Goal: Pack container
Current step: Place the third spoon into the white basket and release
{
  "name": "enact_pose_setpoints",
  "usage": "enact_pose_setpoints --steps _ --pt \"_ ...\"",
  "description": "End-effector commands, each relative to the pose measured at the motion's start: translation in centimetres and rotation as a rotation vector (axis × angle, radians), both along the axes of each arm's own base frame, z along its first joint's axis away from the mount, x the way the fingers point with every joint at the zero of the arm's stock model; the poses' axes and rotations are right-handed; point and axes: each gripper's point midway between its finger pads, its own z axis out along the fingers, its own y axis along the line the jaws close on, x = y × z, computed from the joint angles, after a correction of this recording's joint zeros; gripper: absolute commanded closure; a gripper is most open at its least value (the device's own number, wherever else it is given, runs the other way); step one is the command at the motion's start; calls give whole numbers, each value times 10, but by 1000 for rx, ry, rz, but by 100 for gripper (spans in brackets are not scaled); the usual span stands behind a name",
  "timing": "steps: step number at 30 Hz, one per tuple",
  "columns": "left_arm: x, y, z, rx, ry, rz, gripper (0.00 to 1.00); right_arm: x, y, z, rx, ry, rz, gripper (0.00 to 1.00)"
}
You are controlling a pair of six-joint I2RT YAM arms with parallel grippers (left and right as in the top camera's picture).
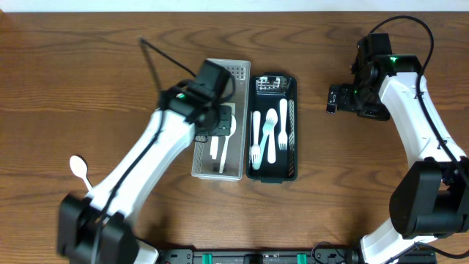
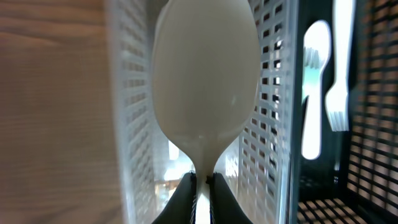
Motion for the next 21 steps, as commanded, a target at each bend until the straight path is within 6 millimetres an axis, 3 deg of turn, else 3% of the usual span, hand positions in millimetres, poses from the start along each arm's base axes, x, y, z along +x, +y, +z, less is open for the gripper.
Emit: enact_pose_setpoints --steps 1,5,6,9,12,17,21 --pt "4 0 -28 50 56 -6 88 -2 3 -4 1 15 18 1" --pt "4 1 -45 74 95 -17 83 -4 3 -5 0 24 18 1" --pt "4 1 -45 79 93 -33 76 -5 3 -5 0 27 19 1" --pt "9 5 -32 93 62 -54 62 -6 3 -5 -2 34 33 1" --pt "16 20 -4 138 10 -21 59 -7 3 -5 -2 38 33 1" --pt "22 72 55 177 -124 127 56 -7 3 -5 -2 39 33 1" --pt "13 141 93 163 -188 361 47 -8 3 -5 -2 43 33 1"
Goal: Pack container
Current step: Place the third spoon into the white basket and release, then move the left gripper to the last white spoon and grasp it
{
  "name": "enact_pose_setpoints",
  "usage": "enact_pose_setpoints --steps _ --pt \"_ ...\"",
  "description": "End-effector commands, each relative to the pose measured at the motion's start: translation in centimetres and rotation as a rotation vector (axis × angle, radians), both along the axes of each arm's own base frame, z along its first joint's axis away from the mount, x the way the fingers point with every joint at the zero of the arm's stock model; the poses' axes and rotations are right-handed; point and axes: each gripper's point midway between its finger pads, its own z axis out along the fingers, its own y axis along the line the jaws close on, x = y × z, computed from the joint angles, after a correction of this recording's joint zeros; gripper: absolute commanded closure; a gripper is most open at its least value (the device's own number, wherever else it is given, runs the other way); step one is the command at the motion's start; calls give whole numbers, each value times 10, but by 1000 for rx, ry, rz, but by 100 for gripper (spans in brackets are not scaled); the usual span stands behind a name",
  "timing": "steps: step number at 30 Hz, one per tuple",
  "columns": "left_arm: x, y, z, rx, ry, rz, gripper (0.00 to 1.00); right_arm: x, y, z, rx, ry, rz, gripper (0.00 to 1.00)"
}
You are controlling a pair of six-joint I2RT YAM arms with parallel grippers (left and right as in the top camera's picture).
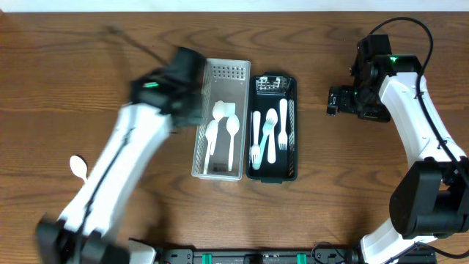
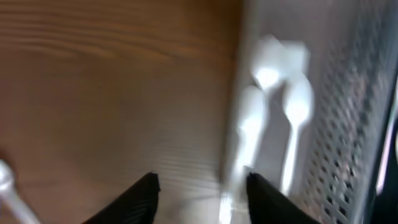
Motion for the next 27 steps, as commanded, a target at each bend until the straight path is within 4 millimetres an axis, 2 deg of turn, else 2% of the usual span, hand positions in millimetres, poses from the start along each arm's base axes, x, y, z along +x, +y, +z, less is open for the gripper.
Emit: enact_pose_setpoints --steps 1,4,7,8,10,13,17,23,27 --pt "-6 71 39 19 -104 244 44 -2 3 -4 0 18 22 1" --pt "-22 132 48 10 -123 454 38 -2 3 -4 0 19 22 1" --pt "-40 180 42 -8 -104 620 33 -2 3 -4 0 19 22 1" --pt "-48 197 36 -20 -85 683 31 -2 3 -4 0 19 22 1" --pt "-58 218 24 -43 -55 763 27 -3 3 -4 0 19 22 1" --pt "-76 246 -5 -74 6 879 23 -3 3 -4 0 19 22 1" --pt "-93 267 -55 -112 100 972 18 -3 3 -4 0 19 22 1" --pt "-105 264 -131 -163 252 964 15 -3 3 -4 1 19 22 1" --pt "-108 260 -159 -177 328 959 15 -3 3 -4 0 22 22 1"
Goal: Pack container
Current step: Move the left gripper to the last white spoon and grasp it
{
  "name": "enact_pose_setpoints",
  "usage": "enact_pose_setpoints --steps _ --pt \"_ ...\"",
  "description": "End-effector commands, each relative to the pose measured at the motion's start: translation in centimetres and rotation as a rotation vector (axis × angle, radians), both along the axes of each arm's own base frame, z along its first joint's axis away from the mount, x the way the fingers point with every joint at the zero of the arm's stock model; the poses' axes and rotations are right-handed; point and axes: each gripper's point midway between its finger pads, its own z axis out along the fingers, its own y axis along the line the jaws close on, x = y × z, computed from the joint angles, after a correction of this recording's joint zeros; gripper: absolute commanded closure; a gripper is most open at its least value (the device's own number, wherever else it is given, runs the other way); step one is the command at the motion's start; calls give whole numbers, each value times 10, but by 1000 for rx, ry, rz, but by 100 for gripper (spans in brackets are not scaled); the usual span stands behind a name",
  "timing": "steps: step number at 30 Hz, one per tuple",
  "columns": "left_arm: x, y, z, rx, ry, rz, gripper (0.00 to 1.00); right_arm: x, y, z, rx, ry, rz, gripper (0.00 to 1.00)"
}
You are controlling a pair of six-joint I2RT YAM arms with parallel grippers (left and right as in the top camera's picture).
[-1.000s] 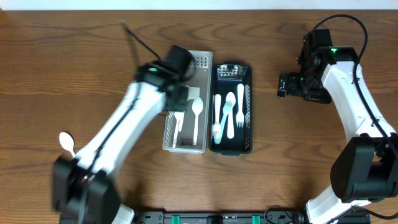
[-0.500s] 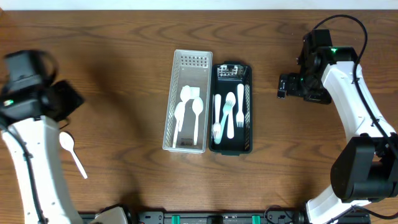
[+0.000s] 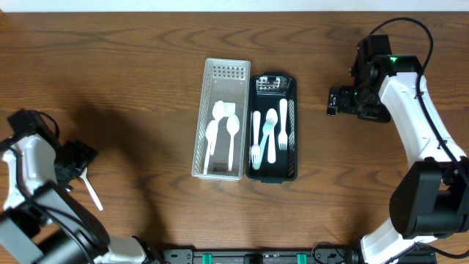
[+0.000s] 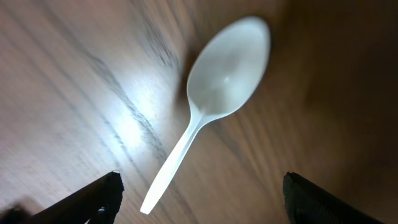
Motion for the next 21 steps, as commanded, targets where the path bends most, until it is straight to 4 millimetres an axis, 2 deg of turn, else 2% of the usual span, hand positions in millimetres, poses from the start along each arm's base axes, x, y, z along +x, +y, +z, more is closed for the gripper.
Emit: enact_pose_setpoints --steps 1,7,21 --pt "-2 -3 -19 -44 36 -13 15 -2 3 -4 1 17 22 1" --pt "-2 -3 -39 -72 72 -52 15 -3 3 -4 0 22 22 1" --pt "1 -1 -46 -56 52 -122 16 -3 3 -4 0 21 22 1"
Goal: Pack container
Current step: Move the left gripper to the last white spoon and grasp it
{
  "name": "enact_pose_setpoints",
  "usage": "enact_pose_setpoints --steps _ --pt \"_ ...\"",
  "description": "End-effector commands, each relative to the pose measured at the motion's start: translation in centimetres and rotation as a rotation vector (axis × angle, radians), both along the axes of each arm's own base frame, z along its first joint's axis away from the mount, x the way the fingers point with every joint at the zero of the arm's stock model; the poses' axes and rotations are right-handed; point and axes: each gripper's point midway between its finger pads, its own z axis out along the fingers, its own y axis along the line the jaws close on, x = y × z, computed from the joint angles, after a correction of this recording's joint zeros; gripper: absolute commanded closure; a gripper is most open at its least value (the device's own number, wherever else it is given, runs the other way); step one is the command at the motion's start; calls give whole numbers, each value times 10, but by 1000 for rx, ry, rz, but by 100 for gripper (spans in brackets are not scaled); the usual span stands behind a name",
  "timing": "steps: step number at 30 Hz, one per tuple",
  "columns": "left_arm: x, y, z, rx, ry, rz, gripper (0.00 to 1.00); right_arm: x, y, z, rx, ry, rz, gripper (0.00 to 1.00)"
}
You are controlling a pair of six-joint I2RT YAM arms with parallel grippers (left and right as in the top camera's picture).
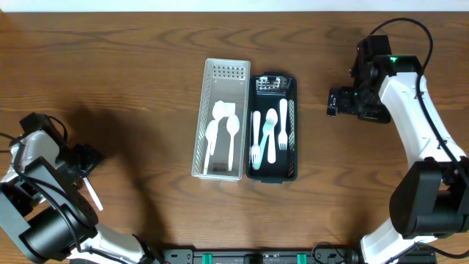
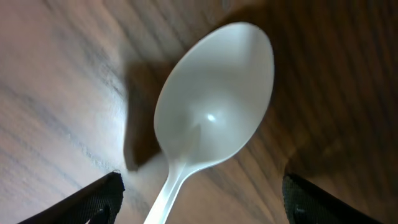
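Observation:
A white plastic spoon point(image 2: 214, 112) lies on the wooden table at the far left, bowl up. My left gripper point(image 2: 202, 211) hovers close over it, open, with its fingers point(image 2: 93, 202) wide on either side of the handle and not touching it. From overhead only the spoon's handle point(image 1: 92, 196) shows below the left gripper point(image 1: 77, 165). The white basket point(image 1: 199, 147) holds three spoons point(image 1: 231, 132). The black basket point(image 1: 293, 139) beside it holds three forks point(image 1: 269, 132). My right gripper point(image 1: 338, 100) sits off to the right of the baskets, holding nothing that shows.
The two baskets stand side by side mid-table. The left arm's cable point(image 1: 7, 139) trails near the table's left edge. Bare wood lies between the spoon and the baskets.
My left gripper has come down closer over the spoon, which now fills more of the wrist view. It stays open. The right arm has not moved.
My left gripper was shut on a spoon inside the white basket. Then that spoon lay in the basket and the open gripper was left of it. Later it hung open over the last spoon at the far left, and now sits lower over it.

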Motion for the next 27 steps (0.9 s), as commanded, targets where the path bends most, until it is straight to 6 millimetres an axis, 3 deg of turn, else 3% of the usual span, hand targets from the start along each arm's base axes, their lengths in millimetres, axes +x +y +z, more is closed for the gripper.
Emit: enact_pose_setpoints --steps 1,14,15,19,27 --pt "-7 -4 -8 -16 20 -17 16 -1 3 -4 0 14 22 1" --pt "-10 -17 -23 -55 -8 -57 16 -2 3 -4 0 17 22 1" --pt "-10 -17 -23 -56 -9 -56 19 -2 3 -4 0 17 21 1" --pt "-10 -17 -23 -59 -9 -53 48 -2 3 -4 0 17 21 1" --pt "-10 -17 -23 -59 -10 -37 65 -2 3 -4 0 17 21 1"
